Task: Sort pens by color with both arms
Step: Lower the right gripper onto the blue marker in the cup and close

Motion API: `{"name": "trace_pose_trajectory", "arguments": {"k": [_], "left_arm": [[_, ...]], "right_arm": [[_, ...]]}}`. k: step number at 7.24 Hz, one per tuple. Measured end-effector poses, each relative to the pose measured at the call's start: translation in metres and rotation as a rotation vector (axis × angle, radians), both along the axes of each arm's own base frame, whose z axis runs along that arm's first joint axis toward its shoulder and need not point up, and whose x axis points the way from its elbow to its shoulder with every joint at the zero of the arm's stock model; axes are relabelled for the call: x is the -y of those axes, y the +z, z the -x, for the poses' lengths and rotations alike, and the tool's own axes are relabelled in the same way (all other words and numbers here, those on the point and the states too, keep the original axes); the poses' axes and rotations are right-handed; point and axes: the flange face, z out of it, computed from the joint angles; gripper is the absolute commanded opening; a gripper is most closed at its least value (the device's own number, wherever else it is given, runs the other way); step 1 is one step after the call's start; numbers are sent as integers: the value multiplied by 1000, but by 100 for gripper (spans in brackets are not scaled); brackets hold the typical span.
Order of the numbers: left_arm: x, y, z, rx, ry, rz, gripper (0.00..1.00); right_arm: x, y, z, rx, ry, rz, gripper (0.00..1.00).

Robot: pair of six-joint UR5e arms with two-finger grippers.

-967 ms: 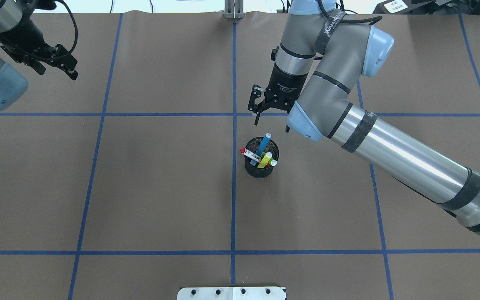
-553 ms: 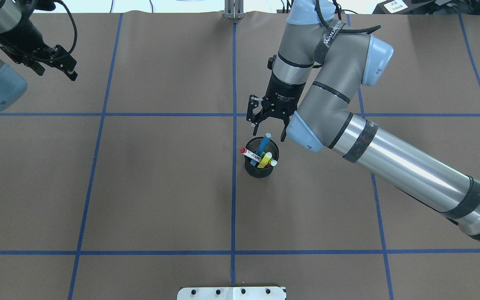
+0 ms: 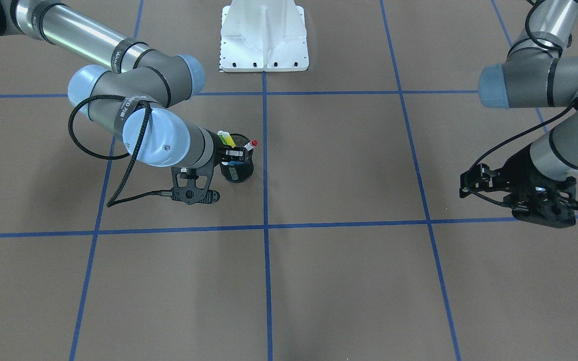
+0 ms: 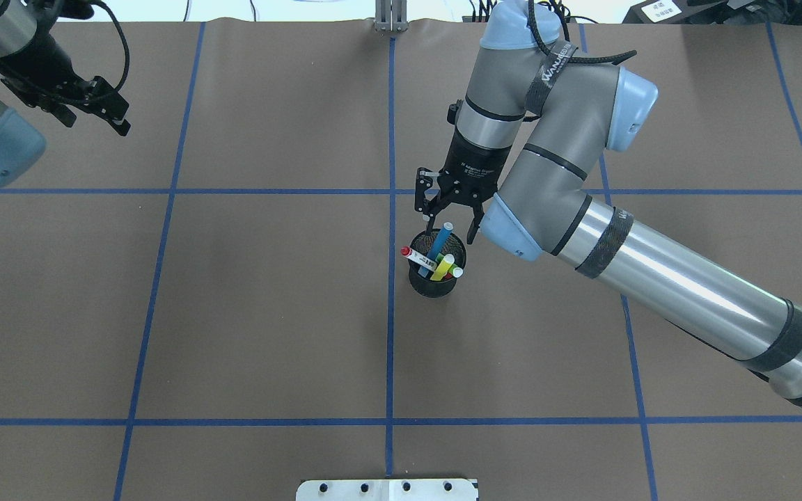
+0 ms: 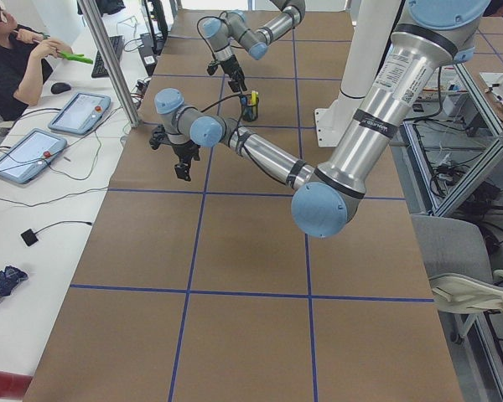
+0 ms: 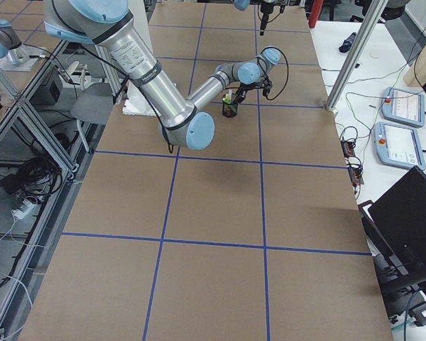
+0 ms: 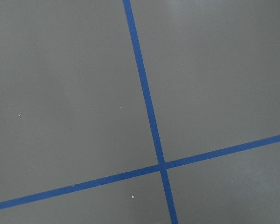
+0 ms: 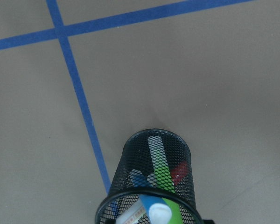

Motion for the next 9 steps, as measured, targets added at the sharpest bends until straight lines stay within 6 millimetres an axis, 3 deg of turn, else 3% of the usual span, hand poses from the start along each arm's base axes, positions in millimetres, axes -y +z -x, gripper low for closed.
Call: {"name": "trace_pose_trajectory", "arguments": {"k": [1, 9], "left_arm": [[0, 0, 0, 0, 0, 0, 100], [0, 1, -1, 0, 2, -1, 100]], "right_arm": [[0, 1, 1, -3, 0, 1, 59], [3, 2, 1, 5, 5, -19, 52]]}}
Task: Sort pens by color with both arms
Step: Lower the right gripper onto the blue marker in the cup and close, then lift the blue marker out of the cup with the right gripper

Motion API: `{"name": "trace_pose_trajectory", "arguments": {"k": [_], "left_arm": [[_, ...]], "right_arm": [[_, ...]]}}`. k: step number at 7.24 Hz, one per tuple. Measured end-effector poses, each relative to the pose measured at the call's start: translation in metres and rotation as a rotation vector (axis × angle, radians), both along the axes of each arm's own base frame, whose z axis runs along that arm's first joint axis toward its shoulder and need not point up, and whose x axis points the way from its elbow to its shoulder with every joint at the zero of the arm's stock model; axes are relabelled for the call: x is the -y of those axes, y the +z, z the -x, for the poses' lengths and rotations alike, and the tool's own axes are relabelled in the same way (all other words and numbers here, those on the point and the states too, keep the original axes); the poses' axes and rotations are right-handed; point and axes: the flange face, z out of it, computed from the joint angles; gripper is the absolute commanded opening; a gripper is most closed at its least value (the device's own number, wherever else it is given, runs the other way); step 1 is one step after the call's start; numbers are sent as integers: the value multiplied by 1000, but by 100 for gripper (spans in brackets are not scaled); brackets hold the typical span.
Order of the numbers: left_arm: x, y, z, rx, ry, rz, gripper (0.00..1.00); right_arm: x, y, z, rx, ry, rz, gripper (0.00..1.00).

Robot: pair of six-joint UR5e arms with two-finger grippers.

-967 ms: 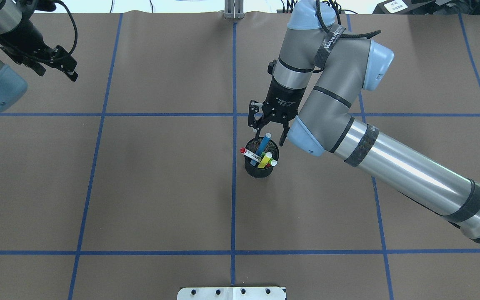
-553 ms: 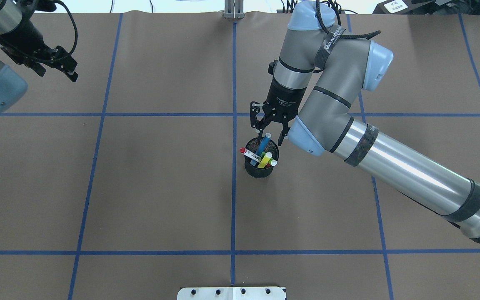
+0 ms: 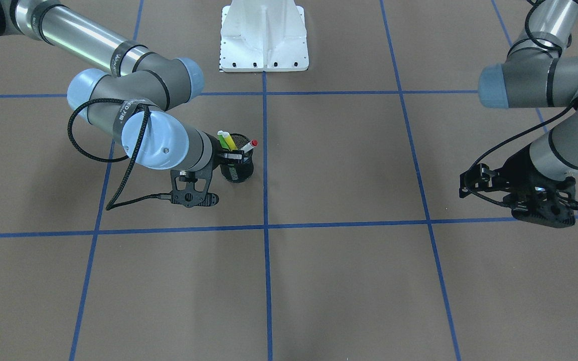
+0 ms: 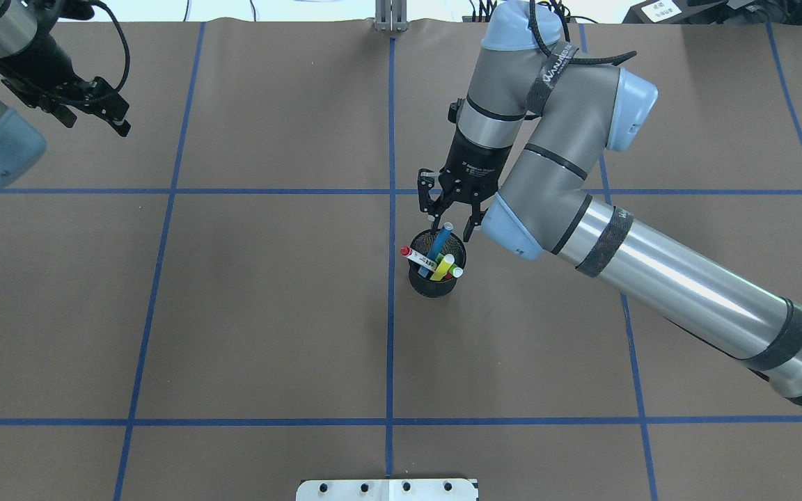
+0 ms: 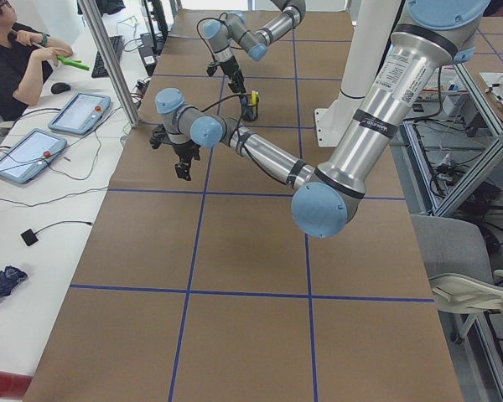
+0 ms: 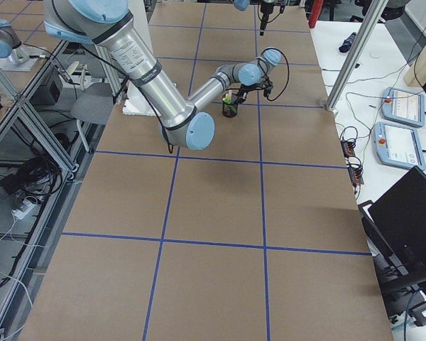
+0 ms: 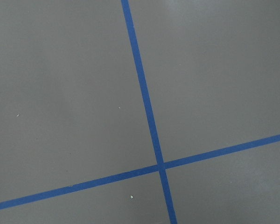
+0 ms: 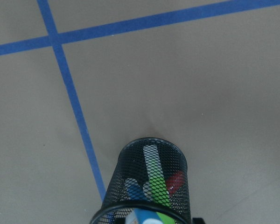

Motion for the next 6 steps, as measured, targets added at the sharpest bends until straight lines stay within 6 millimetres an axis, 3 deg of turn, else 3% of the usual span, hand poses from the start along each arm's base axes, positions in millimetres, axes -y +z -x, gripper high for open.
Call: {"name": "trace_pose_trajectory", "arguments": {"k": [4, 6], "left_arm": [[0, 3, 0, 3, 5, -3, 100], [0, 3, 1, 3, 5, -3, 100]], "right_arm": [[3, 3, 3, 18, 5, -27, 48], [4, 3, 3, 20, 7, -29, 29]]}}
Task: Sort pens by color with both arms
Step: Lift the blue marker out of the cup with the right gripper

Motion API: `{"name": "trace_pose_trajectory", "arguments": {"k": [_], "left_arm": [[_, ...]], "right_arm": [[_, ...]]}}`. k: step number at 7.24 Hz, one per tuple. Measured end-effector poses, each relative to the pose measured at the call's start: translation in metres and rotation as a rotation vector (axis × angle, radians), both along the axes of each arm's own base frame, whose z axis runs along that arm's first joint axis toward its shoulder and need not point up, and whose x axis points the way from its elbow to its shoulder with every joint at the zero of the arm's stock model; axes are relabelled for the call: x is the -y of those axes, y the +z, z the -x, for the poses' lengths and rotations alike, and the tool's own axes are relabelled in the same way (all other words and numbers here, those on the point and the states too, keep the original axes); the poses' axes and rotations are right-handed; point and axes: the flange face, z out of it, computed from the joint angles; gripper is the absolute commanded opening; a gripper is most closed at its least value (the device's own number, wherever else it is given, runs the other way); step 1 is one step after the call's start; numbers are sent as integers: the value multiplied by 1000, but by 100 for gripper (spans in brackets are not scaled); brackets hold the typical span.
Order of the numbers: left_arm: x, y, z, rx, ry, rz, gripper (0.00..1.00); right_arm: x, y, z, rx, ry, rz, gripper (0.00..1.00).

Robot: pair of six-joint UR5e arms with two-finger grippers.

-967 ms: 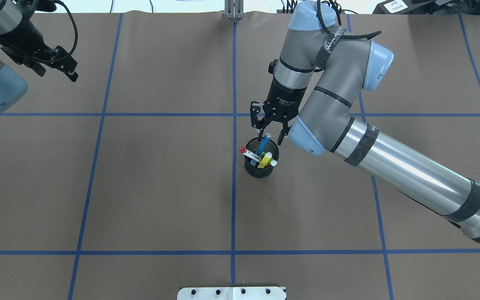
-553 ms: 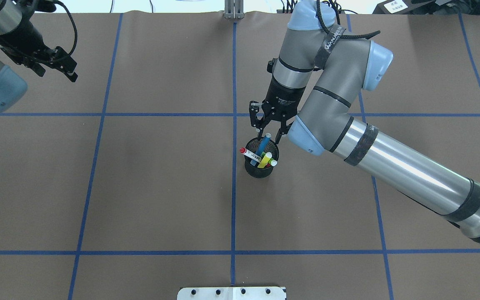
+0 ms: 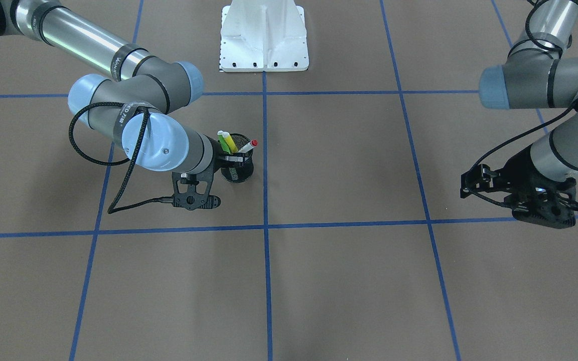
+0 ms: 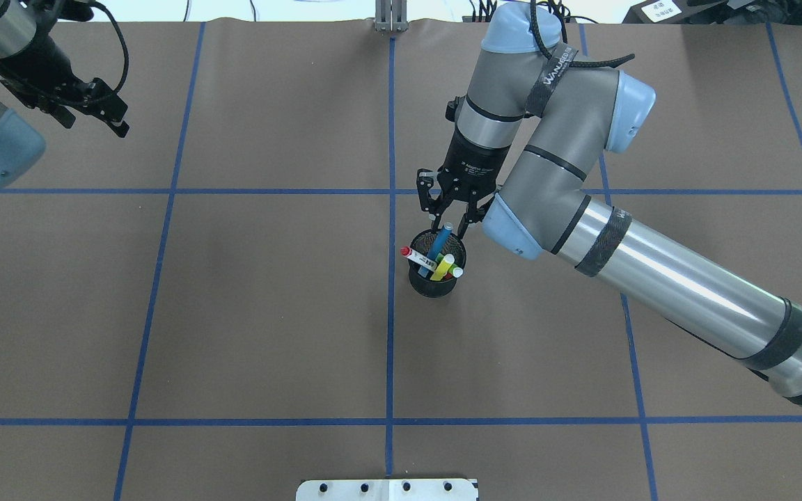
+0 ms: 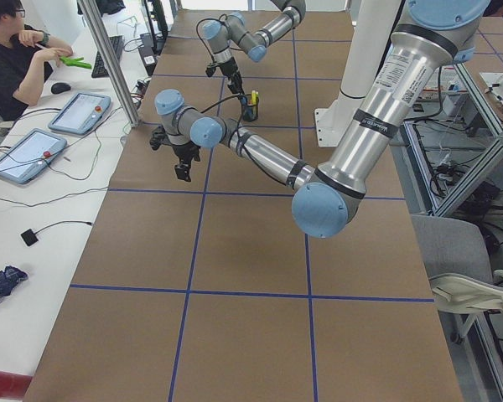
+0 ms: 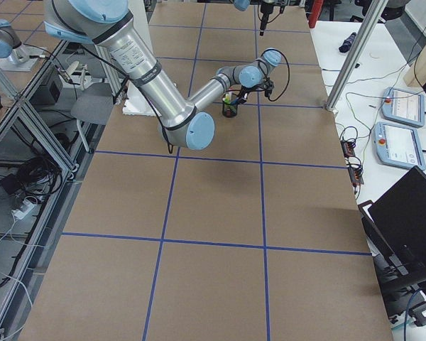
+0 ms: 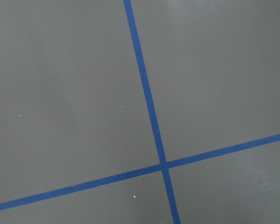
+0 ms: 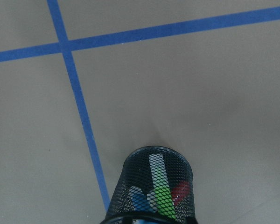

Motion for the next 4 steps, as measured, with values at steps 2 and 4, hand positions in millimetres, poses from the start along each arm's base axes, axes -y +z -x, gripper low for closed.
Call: {"name": "trace_pose_trajectory", "arguments": {"k": [2, 4], "left_arm": [[0, 0, 0, 0, 0, 0, 100], [0, -1, 0, -1, 0, -2, 100]], "right_arm": [[1, -1, -1, 2, 2, -1, 1], [0, -6, -3, 10, 3, -10, 0]]}}
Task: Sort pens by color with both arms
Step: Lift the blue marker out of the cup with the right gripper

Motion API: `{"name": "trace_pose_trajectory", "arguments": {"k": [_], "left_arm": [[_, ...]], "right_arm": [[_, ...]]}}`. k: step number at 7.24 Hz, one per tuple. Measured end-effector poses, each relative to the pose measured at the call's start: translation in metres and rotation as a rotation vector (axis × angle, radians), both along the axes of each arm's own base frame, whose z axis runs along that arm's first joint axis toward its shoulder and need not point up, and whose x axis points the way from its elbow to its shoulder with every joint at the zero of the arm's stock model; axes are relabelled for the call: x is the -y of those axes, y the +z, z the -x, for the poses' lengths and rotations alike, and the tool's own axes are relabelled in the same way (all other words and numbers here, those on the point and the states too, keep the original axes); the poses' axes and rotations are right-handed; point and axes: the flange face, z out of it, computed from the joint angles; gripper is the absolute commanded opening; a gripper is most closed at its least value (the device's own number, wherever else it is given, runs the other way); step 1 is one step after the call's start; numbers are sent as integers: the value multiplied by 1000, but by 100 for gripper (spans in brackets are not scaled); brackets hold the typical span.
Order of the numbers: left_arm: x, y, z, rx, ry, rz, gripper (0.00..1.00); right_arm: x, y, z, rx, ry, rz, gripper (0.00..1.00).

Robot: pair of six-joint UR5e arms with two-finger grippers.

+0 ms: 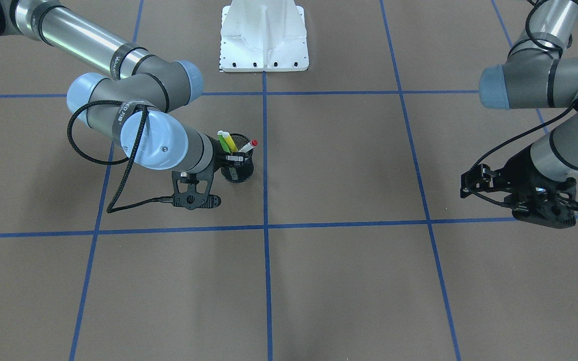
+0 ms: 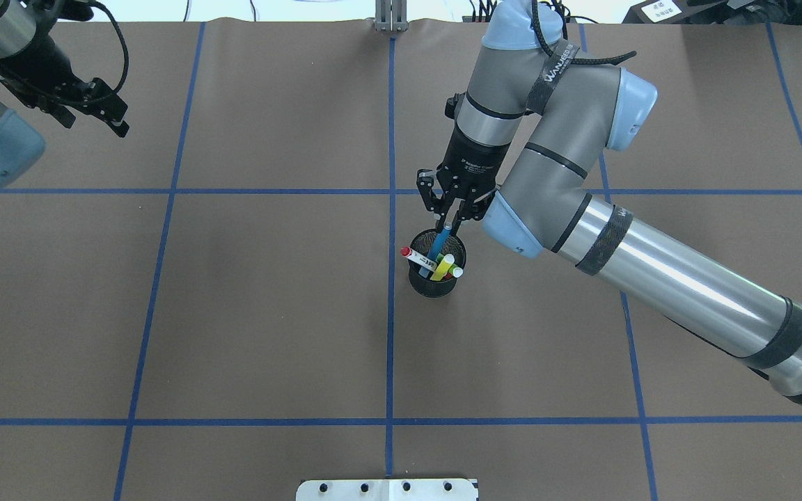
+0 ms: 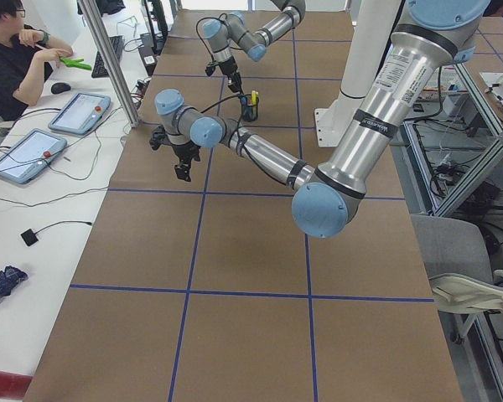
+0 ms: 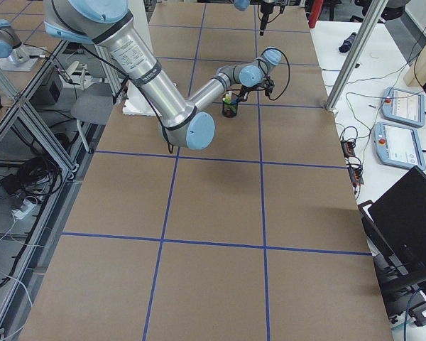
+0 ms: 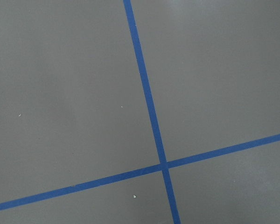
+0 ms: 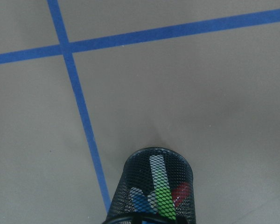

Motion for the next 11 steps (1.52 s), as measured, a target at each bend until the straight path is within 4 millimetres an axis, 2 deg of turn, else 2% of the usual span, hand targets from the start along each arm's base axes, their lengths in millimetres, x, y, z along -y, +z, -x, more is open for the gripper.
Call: {"name": "trace_pose_trajectory", "arguments": {"k": [2, 3, 5, 8, 9, 11], "left_arm": [[0, -1, 0, 0, -1, -1, 100], [0, -1, 0, -1, -1, -1, 100], [-1, -2, 0, -2, -1, 1, 100], [-1, -1, 0, -4, -1, 5, 100], [-1, -1, -1, -4, -1, 6, 100], [0, -2, -2, -4, -2, 6, 100]], "right_arm": [[5, -10, -15, 16, 20, -17, 0], [8, -22, -33, 39, 39, -38, 0], [4, -54, -83, 104, 87, -105, 0], [3, -104, -173, 153, 247, -280, 0], [8, -111, -189, 124, 323, -350, 0], [33, -101, -198, 59, 487, -509, 0]]}}
